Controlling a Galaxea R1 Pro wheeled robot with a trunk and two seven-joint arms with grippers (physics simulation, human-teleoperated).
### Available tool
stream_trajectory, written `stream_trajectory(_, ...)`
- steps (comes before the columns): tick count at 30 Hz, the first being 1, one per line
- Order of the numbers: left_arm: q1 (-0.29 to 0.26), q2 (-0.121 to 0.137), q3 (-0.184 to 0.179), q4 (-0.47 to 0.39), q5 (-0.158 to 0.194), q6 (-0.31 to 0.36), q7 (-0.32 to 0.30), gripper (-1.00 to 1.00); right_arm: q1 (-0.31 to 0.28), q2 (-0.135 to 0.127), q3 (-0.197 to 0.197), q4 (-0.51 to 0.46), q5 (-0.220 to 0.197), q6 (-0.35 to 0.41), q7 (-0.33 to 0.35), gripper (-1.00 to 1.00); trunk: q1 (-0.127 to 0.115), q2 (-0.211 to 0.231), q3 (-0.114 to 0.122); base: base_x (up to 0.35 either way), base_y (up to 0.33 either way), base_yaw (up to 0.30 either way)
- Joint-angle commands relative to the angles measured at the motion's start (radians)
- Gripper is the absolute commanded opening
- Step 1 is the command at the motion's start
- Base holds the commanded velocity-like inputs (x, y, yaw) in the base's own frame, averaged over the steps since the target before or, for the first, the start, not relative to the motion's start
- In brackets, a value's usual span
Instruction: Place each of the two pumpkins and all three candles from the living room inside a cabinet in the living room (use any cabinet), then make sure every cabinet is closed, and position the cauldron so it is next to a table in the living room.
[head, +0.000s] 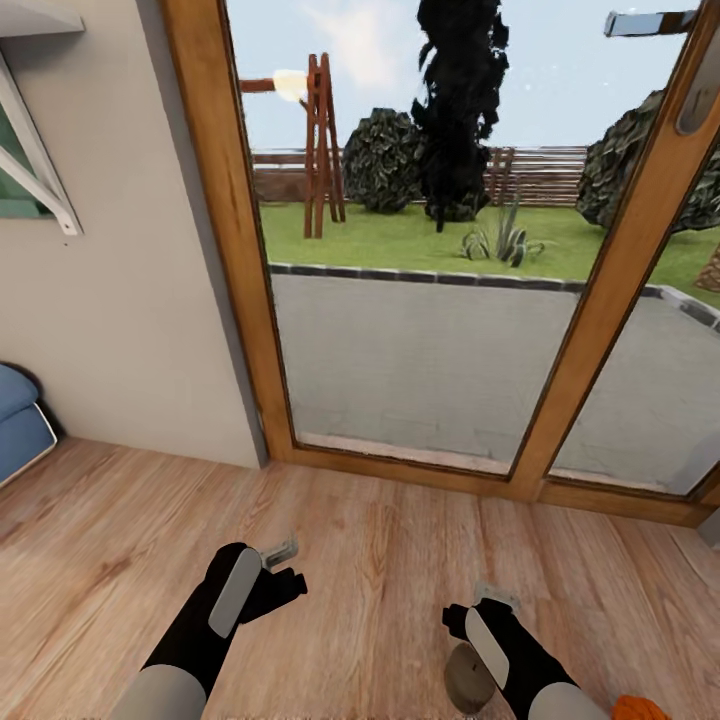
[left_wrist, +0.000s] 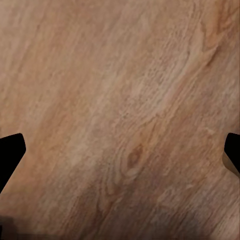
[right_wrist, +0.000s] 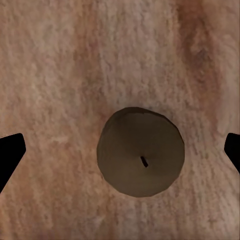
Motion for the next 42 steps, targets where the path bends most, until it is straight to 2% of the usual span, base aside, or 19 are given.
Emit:
stream_trajectory(1, 0.0, 0.0, 0.001, -0.001, 0.011, 0.002, 0.01, 1.0, 0.0, -0.001, 0.006, -0.002, -0.009, 0.003, -0.008, 1.0, 0.0, -0.001, -0.005, 0.0, 0.0, 0.0)
stream_trajectory(6, 0.0, 0.002, 0.002, -0.012, 0.012, 0.023, 0.007, 1.0, 0.0, 0.0, 0.006, -0.002, -0.008, 0.003, -0.008, 1.0, 0.002, -0.002, -0.024, 0.0, 0.0, 0.0)
stream_trajectory(8, 0.0, 0.004, 0.007, -0.066, 0.014, 0.069, 0.002, 1.0, 0.0, 0.0, 0.006, -0.002, -0.008, 0.003, -0.008, 1.0, 0.003, -0.002, -0.032, 0.0, 0.0, 0.0)
stream_trajectory(10, 0.003, 0.005, 0.009, -0.171, 0.022, 0.098, -0.001, 1.0, 0.0, 0.0, 0.006, -0.002, -0.007, 0.003, -0.008, 1.0, 0.004, -0.003, -0.04, 0.0, 0.0, 0.0)
stream_trajectory(11, 0.01, 0.006, 0.009, -0.215, 0.036, 0.104, -0.002, 1.0, 0.0, 0.0, 0.006, -0.002, -0.006, 0.003, -0.008, 1.0, 0.005, -0.003, -0.044, 0.0, 0.0, 0.0)
stream_trajectory(13, 0.038, 0.009, 0.009, -0.293, 0.089, 0.111, -0.002, 1.0, 0.0, -0.001, 0.006, -0.002, -0.006, 0.003, -0.008, 1.0, 0.006, -0.003, -0.051, 0.0, 0.0, 0.0)
stream_trajectory(14, 0.055, 0.011, 0.009, -0.337, 0.133, 0.113, -0.001, 1.0, 0.0, -0.001, 0.006, -0.002, -0.006, 0.003, -0.008, 1.0, 0.006, -0.004, -0.055, 0.0, 0.0, 0.0)
stream_trajectory(15, 0.062, 0.012, 0.009, -0.36, 0.159, 0.114, 0.001, 1.0, 0.0, -0.001, 0.006, -0.002, -0.006, 0.003, -0.008, 1.0, 0.006, -0.004, -0.059, 0.0, 0.0, 0.0)
stream_trajectory(19, 0.075, 0.012, 0.007, -0.403, 0.201, 0.115, 0.004, 1.0, 0.0, 0.0, 0.006, -0.002, -0.006, 0.003, -0.008, 1.0, 0.008, -0.005, -0.071, 0.0, 0.0, 0.0)
stream_trajectory(23, 0.077, 0.012, 0.007, -0.412, 0.208, 0.115, 0.004, 1.0, 0.0, -0.001, 0.006, -0.002, -0.006, 0.003, -0.008, 1.0, 0.008, -0.005, -0.071, 0.0, 0.0, 0.0)
stream_trajectory(42, 0.078, 0.011, 0.008, -0.411, 0.211, 0.113, 0.005, 1.0, 0.0, -0.001, 0.006, -0.001, -0.005, 0.002, -0.008, 1.0, 0.016, -0.009, -0.144, 0.0, 0.0, 0.0)
